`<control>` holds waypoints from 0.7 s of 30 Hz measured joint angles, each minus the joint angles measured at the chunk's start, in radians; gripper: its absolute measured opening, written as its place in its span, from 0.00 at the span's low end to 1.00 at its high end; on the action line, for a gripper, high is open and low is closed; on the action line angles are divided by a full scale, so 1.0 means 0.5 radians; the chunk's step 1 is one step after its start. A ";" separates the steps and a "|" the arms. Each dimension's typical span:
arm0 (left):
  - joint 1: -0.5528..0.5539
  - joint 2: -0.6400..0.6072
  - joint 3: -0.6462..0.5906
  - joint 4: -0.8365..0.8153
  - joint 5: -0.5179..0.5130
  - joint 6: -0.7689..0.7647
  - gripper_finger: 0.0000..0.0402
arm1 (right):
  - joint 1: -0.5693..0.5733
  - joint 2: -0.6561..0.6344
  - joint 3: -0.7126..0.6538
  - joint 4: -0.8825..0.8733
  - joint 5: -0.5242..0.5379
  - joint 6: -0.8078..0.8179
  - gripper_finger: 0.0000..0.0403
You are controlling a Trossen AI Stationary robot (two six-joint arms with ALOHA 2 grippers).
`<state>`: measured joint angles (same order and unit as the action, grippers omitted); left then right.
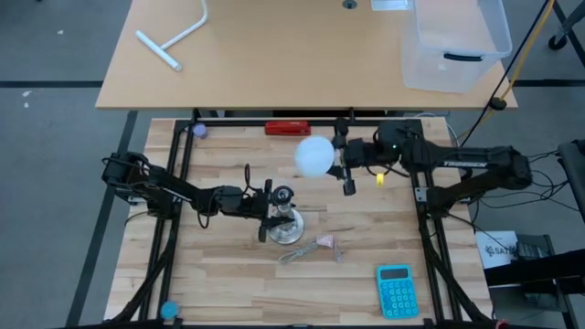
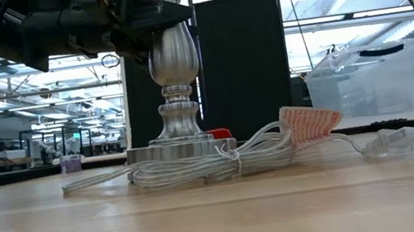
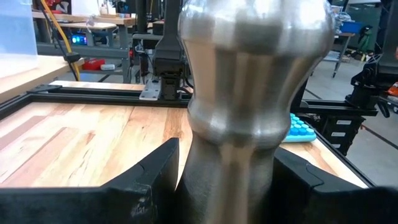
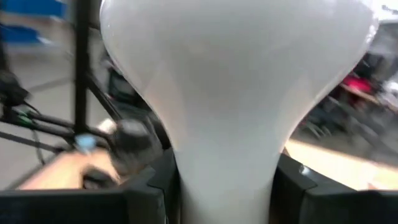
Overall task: Screw lightbulb
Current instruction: Remove the white lightbulb from the silver lamp
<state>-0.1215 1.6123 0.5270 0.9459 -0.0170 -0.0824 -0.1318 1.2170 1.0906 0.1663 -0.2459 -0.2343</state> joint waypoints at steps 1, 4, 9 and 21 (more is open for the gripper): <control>0.000 0.000 0.000 -0.001 -0.001 0.000 0.47 | -0.001 -0.017 -0.028 -0.036 0.058 -0.008 0.37; 0.000 0.000 0.000 0.000 -0.004 -0.003 0.47 | -0.001 -0.058 -0.123 -0.107 0.210 0.000 0.37; 0.000 0.001 0.000 0.006 -0.013 -0.015 0.47 | -0.001 -0.069 -0.333 -0.186 0.355 0.139 0.39; 0.001 0.001 0.000 0.006 -0.016 -0.019 0.47 | 0.005 -0.069 -0.977 0.093 0.405 0.604 0.39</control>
<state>-0.1211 1.6127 0.5270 0.9489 -0.0250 -0.0920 -0.1291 1.1824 0.6019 0.2128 -0.0433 0.0679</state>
